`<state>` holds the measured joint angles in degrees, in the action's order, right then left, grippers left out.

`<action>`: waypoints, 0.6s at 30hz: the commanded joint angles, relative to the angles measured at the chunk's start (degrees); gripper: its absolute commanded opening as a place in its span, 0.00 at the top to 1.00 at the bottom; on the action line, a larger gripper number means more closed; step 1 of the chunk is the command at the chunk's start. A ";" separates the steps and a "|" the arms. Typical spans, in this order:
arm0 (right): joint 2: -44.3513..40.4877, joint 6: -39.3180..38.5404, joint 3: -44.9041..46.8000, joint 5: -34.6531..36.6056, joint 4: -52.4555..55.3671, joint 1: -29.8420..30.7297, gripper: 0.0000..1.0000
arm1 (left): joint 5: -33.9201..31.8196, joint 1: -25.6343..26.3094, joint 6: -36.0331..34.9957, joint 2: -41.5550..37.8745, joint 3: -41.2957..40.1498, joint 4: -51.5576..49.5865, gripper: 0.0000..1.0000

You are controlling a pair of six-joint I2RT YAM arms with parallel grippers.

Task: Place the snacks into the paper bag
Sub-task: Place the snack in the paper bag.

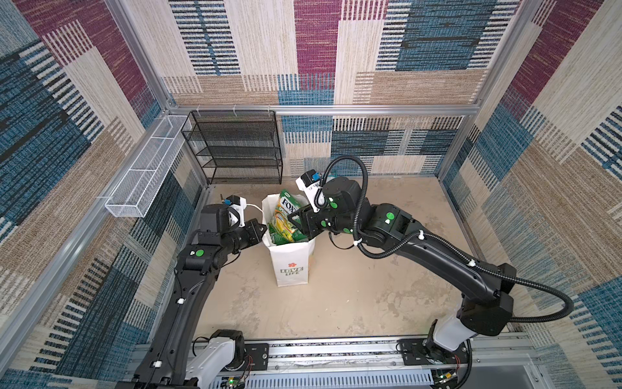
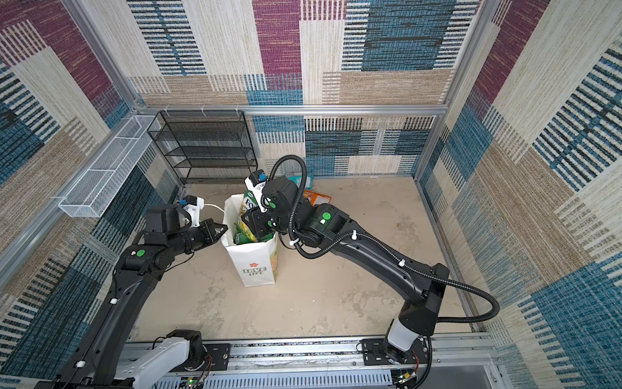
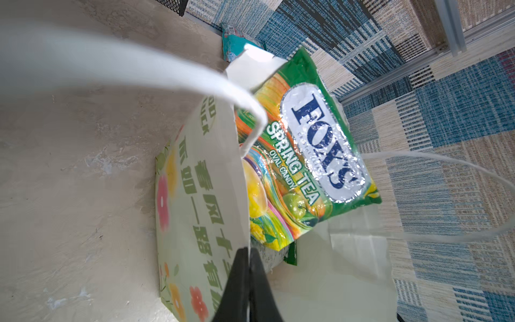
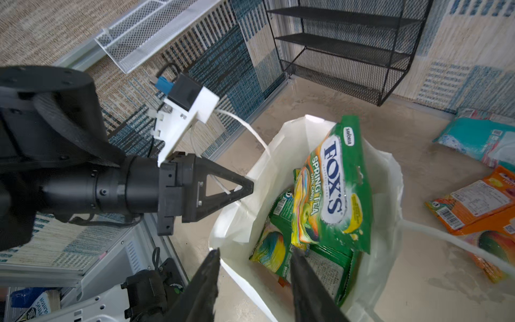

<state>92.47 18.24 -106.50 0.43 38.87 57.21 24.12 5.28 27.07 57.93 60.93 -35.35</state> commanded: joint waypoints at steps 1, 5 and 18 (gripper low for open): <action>-2.72 -2.34 -1.76 4.86 -1.67 -0.06 0.40 | -0.33 0.02 -0.24 -0.19 0.33 2.90 1.00; -5.57 -3.07 -0.91 8.39 -2.66 -2.59 0.25 | -0.04 0.02 -1.00 -1.33 1.04 2.46 1.00; -13.56 5.54 24.26 -5.17 -15.09 -26.89 0.00 | -9.96 0.35 -0.30 0.35 1.00 -1.55 1.00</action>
<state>79.24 21.10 -85.38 0.03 29.10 32.14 17.87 5.85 26.87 56.77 61.30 -37.30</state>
